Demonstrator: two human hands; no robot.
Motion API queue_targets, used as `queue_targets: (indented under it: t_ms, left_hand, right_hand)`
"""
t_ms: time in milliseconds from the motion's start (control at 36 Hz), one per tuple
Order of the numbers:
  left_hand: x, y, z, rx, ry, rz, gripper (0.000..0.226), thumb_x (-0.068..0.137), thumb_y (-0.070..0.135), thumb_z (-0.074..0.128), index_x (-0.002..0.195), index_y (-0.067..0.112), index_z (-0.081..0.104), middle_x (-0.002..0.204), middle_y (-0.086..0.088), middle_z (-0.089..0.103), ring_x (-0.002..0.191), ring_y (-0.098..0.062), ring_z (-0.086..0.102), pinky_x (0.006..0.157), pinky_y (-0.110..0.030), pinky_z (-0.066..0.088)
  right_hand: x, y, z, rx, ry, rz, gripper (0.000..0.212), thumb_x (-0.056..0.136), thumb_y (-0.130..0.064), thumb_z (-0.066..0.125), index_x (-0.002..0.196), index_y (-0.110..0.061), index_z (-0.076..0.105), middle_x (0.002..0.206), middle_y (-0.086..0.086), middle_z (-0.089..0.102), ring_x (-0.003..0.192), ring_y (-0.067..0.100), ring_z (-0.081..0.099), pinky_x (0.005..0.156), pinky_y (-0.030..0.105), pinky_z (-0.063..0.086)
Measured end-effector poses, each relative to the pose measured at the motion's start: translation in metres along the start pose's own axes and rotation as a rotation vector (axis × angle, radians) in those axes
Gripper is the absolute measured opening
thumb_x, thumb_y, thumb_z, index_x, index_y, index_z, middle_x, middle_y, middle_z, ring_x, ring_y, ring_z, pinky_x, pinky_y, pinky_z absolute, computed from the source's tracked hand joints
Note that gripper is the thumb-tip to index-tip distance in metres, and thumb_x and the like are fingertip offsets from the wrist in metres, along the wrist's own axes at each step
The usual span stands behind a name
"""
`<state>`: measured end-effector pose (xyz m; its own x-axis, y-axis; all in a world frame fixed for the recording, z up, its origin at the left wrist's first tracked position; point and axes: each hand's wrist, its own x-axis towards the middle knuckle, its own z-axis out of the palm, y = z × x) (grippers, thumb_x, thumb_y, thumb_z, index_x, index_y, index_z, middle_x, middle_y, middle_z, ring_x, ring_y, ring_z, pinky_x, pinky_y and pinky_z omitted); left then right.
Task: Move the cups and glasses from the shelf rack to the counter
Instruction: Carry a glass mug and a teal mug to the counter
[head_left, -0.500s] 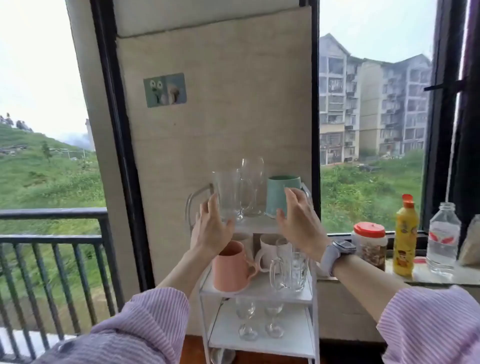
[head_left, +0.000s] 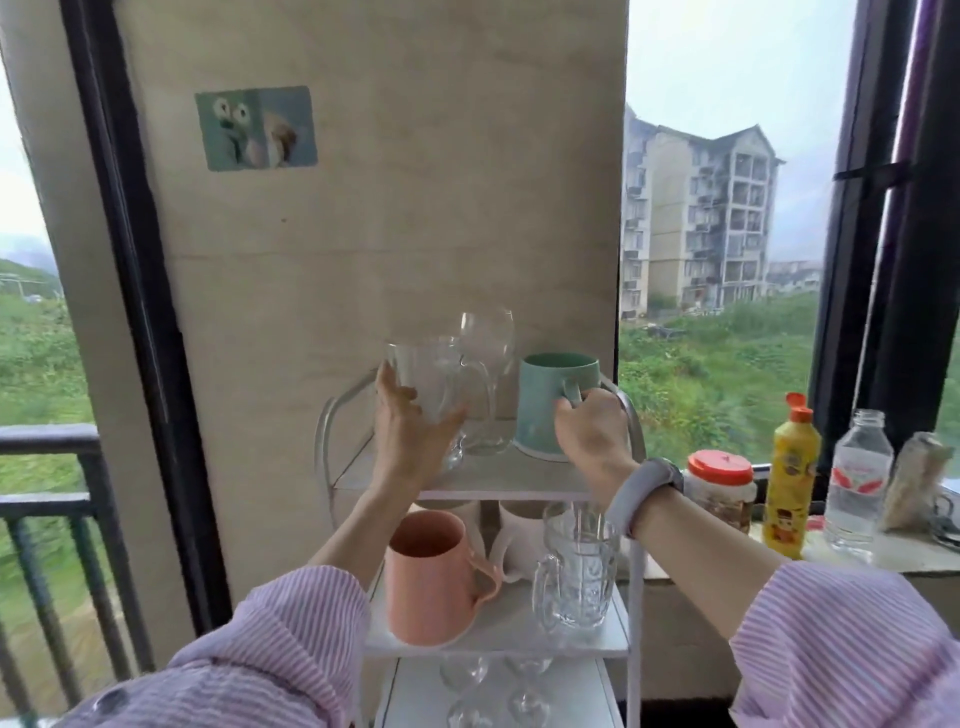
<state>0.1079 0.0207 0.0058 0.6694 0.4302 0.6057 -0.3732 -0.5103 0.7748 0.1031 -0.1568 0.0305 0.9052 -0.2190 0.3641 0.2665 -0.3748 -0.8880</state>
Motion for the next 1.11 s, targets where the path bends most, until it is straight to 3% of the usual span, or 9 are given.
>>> queue_targets:
  t_ms: [167,306,444,611,694,833,972,1056,1111]
  left_hand:
    - [-0.015,0.002,-0.009,-0.018,0.040,0.037,0.094,0.066,0.041,0.077,0.138,0.029,0.018,0.110,0.000,0.049,0.089,-0.016,0.053,0.073,-0.031,0.045]
    - [-0.033,0.010,-0.021,-0.029,0.064,0.110,0.093,0.059,0.053,0.074,0.133,0.031,0.022,0.109,-0.002,0.052,0.091,-0.019,0.054,0.075,-0.036,0.050]
    - [-0.050,0.018,-0.030,-0.021,0.093,0.130,0.095,0.064,0.040,0.079,0.137,0.023,0.021,0.111,-0.004,0.052,0.094,-0.021,0.054,0.082,-0.044,0.051]
    - [-0.076,0.029,-0.039,-0.048,0.119,0.159,0.094,0.066,0.033,0.080,0.138,0.019,0.022,0.108,0.000,0.050,0.092,-0.020,0.055,0.080,-0.039,0.050]
    - [-0.092,0.033,-0.042,-0.087,0.110,0.153,0.090,0.066,0.033,0.079,0.137,0.020,0.025,0.106,0.001,0.053,0.091,-0.020,0.058,0.076,-0.032,0.050]
    - [-0.132,0.040,-0.039,-0.112,0.005,0.113,0.087,0.067,0.032,0.077,0.135,0.017,0.025,0.096,0.007,0.056,0.074,-0.001,0.061,0.055,-0.006,0.046]
    - [-0.191,0.050,-0.019,-0.099,-0.150,0.079,0.080,0.062,0.046,0.076,0.124,0.021,0.032,0.097,0.009,0.058,0.084,-0.009,0.061,0.069,-0.032,0.055]
    - [-0.233,0.061,0.006,-0.141,-0.258,0.086,0.092,0.065,0.044,0.076,0.137,0.029,0.021,0.107,0.003,0.056,0.091,-0.010,0.059,0.071,-0.026,0.051]
    - [-0.263,0.072,0.026,-0.175,-0.321,0.084,0.096,0.066,0.042,0.077,0.139,0.036,0.016,0.109,0.002,0.055,0.092,-0.012,0.060,0.071,-0.022,0.049]
  right_hand:
    - [0.000,0.001,0.001,0.028,-0.038,-0.001,0.036,0.094,-0.025,0.042,0.112,0.003,0.054,0.111,0.018,0.061,0.093,0.030,0.056,0.071,0.029,0.036]
    - [-0.017,0.008,-0.002,0.108,0.022,-0.086,0.031,0.095,-0.026,0.042,0.104,0.000,0.055,0.088,0.007,0.058,0.078,0.022,0.052,0.051,0.023,0.031]
    - [-0.037,0.015,-0.007,0.161,0.083,-0.222,0.019,0.094,-0.028,0.045,0.090,-0.012,0.054,0.074,-0.010,0.053,0.071,0.012,0.052,0.056,0.021,0.037]
    - [-0.073,0.016,-0.030,0.231,0.097,-0.392,0.019,0.093,-0.026,0.049,0.073,-0.028,0.048,0.072,-0.004,0.056,0.072,0.019,0.058,0.064,0.036,0.051]
    - [-0.094,0.020,-0.047,0.289,0.087,-0.432,0.015,0.092,-0.023,0.051,0.077,-0.028,0.050,0.070,-0.004,0.057,0.062,0.008,0.058,0.051,0.021,0.050]
    - [-0.134,0.049,-0.085,0.340,0.096,-0.352,0.011,0.091,-0.025,0.052,0.080,-0.023,0.054,0.071,0.003,0.061,0.058,0.003,0.058,0.053,0.022,0.053]
    - [-0.177,0.103,-0.139,0.329,0.141,-0.214,0.018,0.085,-0.039,0.054,0.078,-0.023,0.058,0.058,-0.014,0.063,0.055,0.001,0.056,0.057,0.023,0.051]
    - [-0.203,0.136,-0.181,0.296,0.180,-0.108,0.019,0.088,-0.032,0.057,0.072,-0.022,0.058,0.056,-0.009,0.059,0.058,0.008,0.055,0.061,0.032,0.051]
    - [-0.221,0.155,-0.213,0.262,0.222,-0.080,0.023,0.088,-0.026,0.057,0.066,-0.020,0.057,0.050,-0.011,0.056,0.053,0.003,0.051,0.055,0.019,0.047]
